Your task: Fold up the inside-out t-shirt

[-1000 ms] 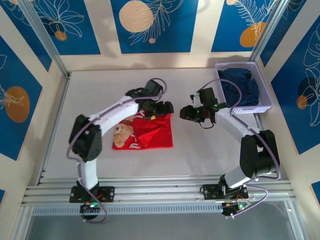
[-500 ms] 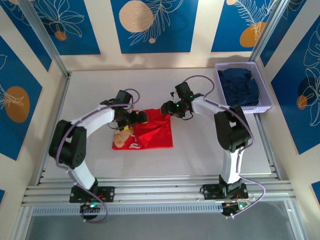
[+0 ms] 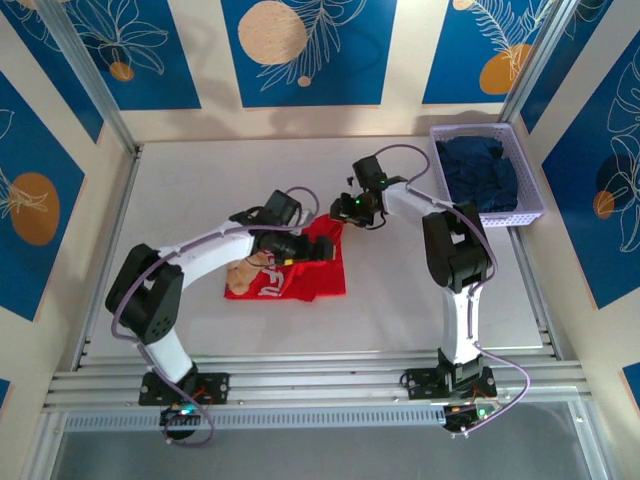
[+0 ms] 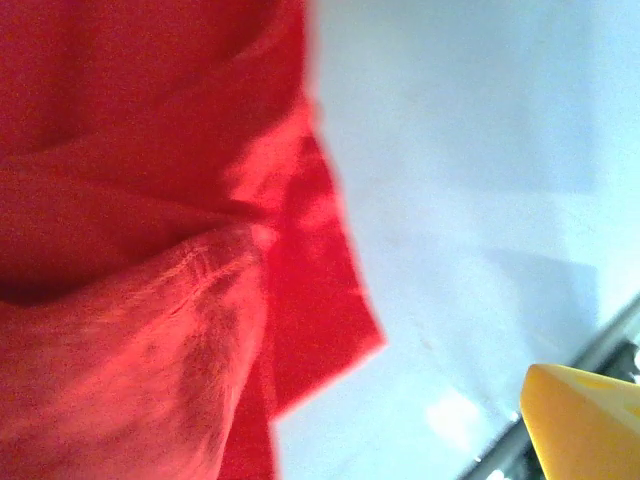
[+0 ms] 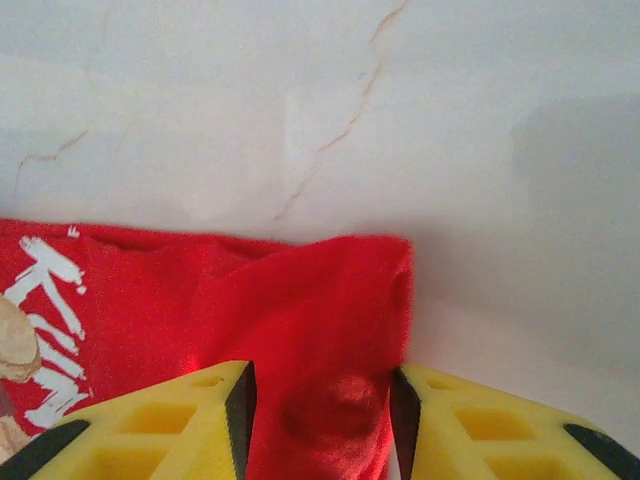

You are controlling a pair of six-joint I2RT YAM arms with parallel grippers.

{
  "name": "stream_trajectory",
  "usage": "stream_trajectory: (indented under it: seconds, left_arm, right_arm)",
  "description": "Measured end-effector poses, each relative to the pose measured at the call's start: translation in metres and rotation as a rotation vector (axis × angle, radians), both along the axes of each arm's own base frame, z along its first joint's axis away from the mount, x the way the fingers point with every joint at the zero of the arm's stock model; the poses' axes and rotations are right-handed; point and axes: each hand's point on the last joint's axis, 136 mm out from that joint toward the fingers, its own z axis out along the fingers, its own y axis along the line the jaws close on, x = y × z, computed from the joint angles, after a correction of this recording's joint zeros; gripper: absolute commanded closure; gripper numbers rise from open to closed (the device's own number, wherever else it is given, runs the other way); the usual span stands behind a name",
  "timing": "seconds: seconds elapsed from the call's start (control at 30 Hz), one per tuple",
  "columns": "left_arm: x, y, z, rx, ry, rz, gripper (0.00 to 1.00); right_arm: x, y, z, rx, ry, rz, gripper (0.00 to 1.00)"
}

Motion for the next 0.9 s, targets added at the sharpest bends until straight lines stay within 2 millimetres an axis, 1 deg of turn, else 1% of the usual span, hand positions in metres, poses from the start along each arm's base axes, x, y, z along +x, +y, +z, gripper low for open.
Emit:
stream_trajectory:
  seconds: [0.13, 0.23, 0.3, 0.37, 0.43, 0.5, 0.57, 0.63, 0.7, 0.73, 0.8, 0.83, 0.9]
  left_arm:
    - [-0.034, -0.035, 0.008, -0.044, -0.018, -0.155, 0.02]
    - [-0.052, -0.051, 0.015, -0.063, -0.037, -0.253, 0.01]
    - [-0.055, -0.052, 0.021, -0.062, -0.063, -0.291, 0.01]
    - [-0.054, -0.045, 0.025, -0.048, -0.086, -0.303, 0.01]
    - [-0.05, -0.031, 0.035, -0.045, -0.119, -0.295, 0.0]
    - [-0.04, -0.011, 0.048, -0.053, -0.157, -0.251, 0.0]
    - [-0.03, 0.013, 0.056, -0.055, -0.185, -0.185, 0.0]
    - [-0.014, 0.043, 0.06, -0.043, -0.204, -0.084, 0.0]
    - [0.001, 0.069, 0.055, -0.024, -0.189, 0.015, 0.0]
    - [0.01, 0.084, 0.048, -0.008, -0.17, 0.074, 0.0]
    - [0.024, 0.107, 0.033, 0.028, -0.128, 0.161, 0.01]
    - [0.03, 0.117, 0.024, 0.046, -0.104, 0.199, 0.01]
    - [0.038, 0.131, 0.007, 0.077, -0.062, 0.249, 0.01]
  right_arm:
    - [0.005, -0.025, 0.0, -0.02, 0.016, -0.023, 0.49]
    - [0.002, -0.046, 0.004, -0.041, 0.026, -0.033, 0.47]
    - [-0.006, -0.059, 0.015, -0.05, 0.013, -0.043, 0.47]
    - [-0.021, -0.068, 0.031, -0.047, -0.009, -0.044, 0.47]
    - [-0.042, -0.069, 0.05, -0.02, -0.04, -0.032, 0.46]
    - [-0.063, -0.062, 0.062, 0.02, -0.062, -0.003, 0.46]
    - [-0.085, -0.046, 0.067, 0.062, -0.065, 0.044, 0.47]
    - [-0.107, -0.022, 0.064, 0.094, -0.048, 0.11, 0.51]
    - [-0.124, 0.002, 0.056, 0.12, -0.019, 0.169, 0.54]
    - [-0.133, 0.014, 0.051, 0.135, 0.002, 0.199, 0.55]
    - [-0.143, 0.031, 0.039, 0.154, 0.048, 0.233, 0.58]
    - [-0.146, 0.036, 0.032, 0.157, 0.073, 0.238, 0.58]
    - [-0.148, 0.039, 0.015, 0.149, 0.117, 0.231, 0.59]
